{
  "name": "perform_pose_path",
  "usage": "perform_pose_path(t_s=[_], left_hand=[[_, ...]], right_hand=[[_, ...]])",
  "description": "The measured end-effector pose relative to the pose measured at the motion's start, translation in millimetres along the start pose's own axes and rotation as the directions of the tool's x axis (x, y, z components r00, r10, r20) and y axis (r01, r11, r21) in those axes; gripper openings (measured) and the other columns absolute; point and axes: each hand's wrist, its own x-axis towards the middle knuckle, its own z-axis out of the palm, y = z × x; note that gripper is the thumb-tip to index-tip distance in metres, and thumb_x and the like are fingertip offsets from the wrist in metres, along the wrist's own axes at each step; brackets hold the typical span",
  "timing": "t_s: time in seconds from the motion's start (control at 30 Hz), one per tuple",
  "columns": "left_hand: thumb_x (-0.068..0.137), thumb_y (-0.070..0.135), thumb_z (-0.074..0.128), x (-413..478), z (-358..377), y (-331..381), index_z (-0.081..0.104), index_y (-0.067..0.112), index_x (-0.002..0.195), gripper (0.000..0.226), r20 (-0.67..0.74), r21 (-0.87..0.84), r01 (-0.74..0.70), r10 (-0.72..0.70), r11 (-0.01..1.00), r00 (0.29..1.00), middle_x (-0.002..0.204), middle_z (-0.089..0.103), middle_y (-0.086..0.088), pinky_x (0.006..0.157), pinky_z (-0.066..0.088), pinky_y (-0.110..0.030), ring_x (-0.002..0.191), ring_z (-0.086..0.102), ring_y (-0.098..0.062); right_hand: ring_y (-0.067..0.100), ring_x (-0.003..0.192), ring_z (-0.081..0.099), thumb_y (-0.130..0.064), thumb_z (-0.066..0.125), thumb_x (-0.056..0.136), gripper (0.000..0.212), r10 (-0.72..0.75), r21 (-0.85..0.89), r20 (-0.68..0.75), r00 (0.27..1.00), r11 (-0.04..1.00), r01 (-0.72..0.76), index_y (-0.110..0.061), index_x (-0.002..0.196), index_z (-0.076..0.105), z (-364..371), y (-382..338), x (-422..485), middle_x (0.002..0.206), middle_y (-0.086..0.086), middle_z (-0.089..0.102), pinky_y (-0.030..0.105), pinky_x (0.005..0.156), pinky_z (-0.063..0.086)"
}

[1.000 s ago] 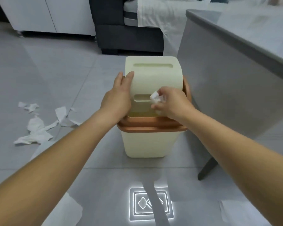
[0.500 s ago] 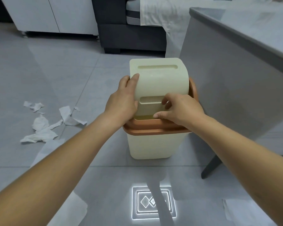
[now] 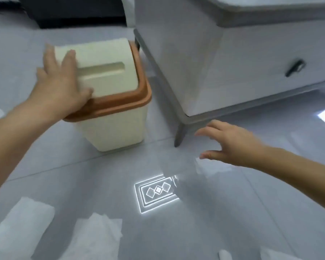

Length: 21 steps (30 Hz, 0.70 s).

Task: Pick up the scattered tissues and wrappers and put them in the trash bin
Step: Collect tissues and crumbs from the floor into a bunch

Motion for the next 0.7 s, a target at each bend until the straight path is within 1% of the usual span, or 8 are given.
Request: perform_pose_path(t_s=[0.07, 0.13, 0.2, 0.3, 0.4, 0.5, 0.63, 0.7], left_hand=[[0.076, 0.047, 0.059, -15, 11, 28, 0.014, 0.024, 0.138, 0.08, -0.048, 0.055, -0.109, 0.111, 0.993, 0.993, 0.153, 0.001, -0.022, 0.106, 0.025, -0.065, 0.134, 0.015, -0.053], [0.077, 0.046, 0.057, -43, 27, 73, 0.017, 0.018, 0.139, 0.078, -0.069, 0.05, -0.342, 0.345, 0.938, 0.936, 0.152, 0.005, -0.027, 0.107, 0.021, -0.066, 0.136, 0.01, -0.054], [0.077, 0.045, 0.057, -80, 45, 125, 0.027, 0.012, 0.14, 0.077, 0.006, -0.051, -0.582, 0.583, 0.812, 0.813, 0.151, 0.004, -0.03, 0.109, 0.018, -0.064, 0.137, 0.009, -0.053], [0.083, 0.043, 0.06, -146, 75, 193, 0.023, 0.016, 0.145, 0.077, 0.337, -0.244, -0.713, 0.747, 0.658, 0.574, 0.155, -0.008, -0.019, 0.112, 0.023, -0.056, 0.142, 0.005, -0.044], [0.087, 0.04, 0.056, -211, 109, 229, 0.019, 0.021, 0.144, 0.071, 0.62, -0.298, -0.808, 0.747, 0.509, 0.242, 0.152, 0.006, -0.01, 0.1, 0.041, -0.043, 0.136, 0.022, -0.032], [0.088, 0.035, 0.057, -268, 141, 242, 0.044, 0.012, 0.121, 0.042, 0.745, -0.411, -0.805, 0.666, 0.428, -0.026, 0.125, 0.038, -0.009, 0.08, 0.049, -0.044, 0.109, 0.046, -0.031], [0.08, 0.03, 0.066, -330, 176, 239, 0.047, 0.011, 0.116, 0.044, 0.774, -0.509, -0.7, 0.621, 0.5, -0.119, 0.118, 0.043, -0.009, 0.077, 0.047, -0.043, 0.106, 0.047, -0.029], [0.076, 0.029, 0.07, -347, 189, 232, 0.043, 0.013, 0.119, 0.052, 0.764, -0.505, -0.738, 0.63, 0.447, -0.141, 0.119, 0.04, -0.009, 0.072, 0.047, -0.043, 0.105, 0.042, -0.028]], right_hand=[[0.014, 0.101, 0.054, -0.06, 0.059, 0.075, 0.06, 0.111, -0.013, 0.172, 0.979, 0.994, -0.111, -0.039, 0.127, 0.039, 13, 33, -52, 0.122, -0.009, 0.045, 0.026, 0.07, 0.039], [0.013, 0.102, 0.054, -0.059, 0.06, 0.075, 0.061, 0.201, 0.01, 0.324, 0.924, 0.976, -0.215, -0.041, 0.128, 0.036, 27, 59, -103, 0.126, -0.009, 0.041, 0.027, 0.075, 0.042], [0.015, 0.105, 0.054, -0.057, 0.061, 0.076, 0.063, 0.235, -0.014, 0.444, 0.865, 0.967, -0.255, -0.04, 0.131, 0.035, 44, 77, -151, 0.131, -0.006, 0.038, 0.03, 0.08, 0.046], [0.016, 0.11, 0.053, -0.053, 0.061, 0.079, 0.062, 0.267, -0.047, 0.546, 0.794, 0.956, -0.289, -0.04, 0.132, 0.033, 74, 90, -214, 0.135, -0.005, 0.036, 0.033, 0.084, 0.047], [0.017, 0.113, 0.051, -0.05, 0.06, 0.08, 0.061, 0.247, -0.021, 0.631, 0.735, 0.953, -0.303, -0.04, 0.133, 0.031, 112, 87, -261, 0.136, -0.005, 0.034, 0.035, 0.086, 0.049], [0.02, 0.117, 0.047, -0.048, 0.056, 0.083, 0.059, 0.167, -0.027, 0.676, 0.717, 0.979, -0.202, -0.04, 0.134, 0.027, 150, 75, -292, 0.138, -0.003, 0.03, 0.036, 0.085, 0.049], [0.026, 0.113, 0.047, -0.043, 0.056, 0.083, 0.059, 0.134, -0.059, 0.657, 0.742, 0.99, -0.126, -0.038, 0.131, 0.023, 178, 68, -312, 0.14, 0.002, 0.026, 0.038, 0.08, 0.048], [0.028, 0.111, 0.046, -0.041, 0.058, 0.082, 0.059, 0.133, -0.057, 0.653, 0.745, 0.99, -0.127, -0.036, 0.13, 0.023, 186, 68, -316, 0.139, 0.005, 0.025, 0.04, 0.08, 0.05]])
